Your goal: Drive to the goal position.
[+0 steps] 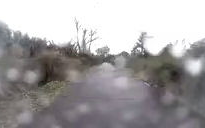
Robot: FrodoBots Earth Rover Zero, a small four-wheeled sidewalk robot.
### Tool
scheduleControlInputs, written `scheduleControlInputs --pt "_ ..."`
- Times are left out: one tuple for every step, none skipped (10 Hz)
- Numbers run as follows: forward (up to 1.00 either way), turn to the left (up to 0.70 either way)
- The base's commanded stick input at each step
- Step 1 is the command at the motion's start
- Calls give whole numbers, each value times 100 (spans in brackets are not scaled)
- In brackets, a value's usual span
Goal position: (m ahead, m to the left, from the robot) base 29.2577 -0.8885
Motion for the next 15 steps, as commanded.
scheduleControlInputs --pt "100 0" --pt "100 0" --pt "100 0" --pt "100 0" --pt "100 0" --pt "100 0" --pt "100 0" --pt "100 0" --pt "100 0" --pt "100 0" --pt "100 0" --pt "100 0" --pt "100 0" --pt "100 0" --pt "100 0"
